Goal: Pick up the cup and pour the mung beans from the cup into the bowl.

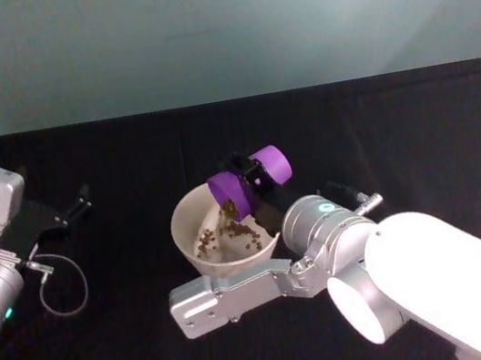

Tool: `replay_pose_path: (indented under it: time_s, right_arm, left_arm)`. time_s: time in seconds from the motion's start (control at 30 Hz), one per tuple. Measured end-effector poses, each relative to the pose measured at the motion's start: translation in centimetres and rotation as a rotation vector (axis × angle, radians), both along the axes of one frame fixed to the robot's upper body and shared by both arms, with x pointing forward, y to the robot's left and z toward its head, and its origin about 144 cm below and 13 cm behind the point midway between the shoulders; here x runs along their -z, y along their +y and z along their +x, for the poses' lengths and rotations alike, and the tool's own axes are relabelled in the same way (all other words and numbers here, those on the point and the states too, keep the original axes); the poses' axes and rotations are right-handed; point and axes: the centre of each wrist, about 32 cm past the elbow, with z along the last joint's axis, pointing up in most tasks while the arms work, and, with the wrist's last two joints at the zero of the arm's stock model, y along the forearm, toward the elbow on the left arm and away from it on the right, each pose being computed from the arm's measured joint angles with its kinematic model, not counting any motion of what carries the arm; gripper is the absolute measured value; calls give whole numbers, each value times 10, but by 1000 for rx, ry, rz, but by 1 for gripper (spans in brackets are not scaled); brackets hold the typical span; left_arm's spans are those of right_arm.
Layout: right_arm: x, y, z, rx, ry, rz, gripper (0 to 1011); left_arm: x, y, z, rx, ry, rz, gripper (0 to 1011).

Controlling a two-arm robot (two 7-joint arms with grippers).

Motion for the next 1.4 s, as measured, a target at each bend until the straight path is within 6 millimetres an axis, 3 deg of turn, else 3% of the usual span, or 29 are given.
replay_pose_path:
  time_s: [1.4]
  right_arm:
    - [5, 3, -2, 0, -8, -39, 726]
  left_arm:
    - [0, 0, 0, 0, 0, 0, 1000]
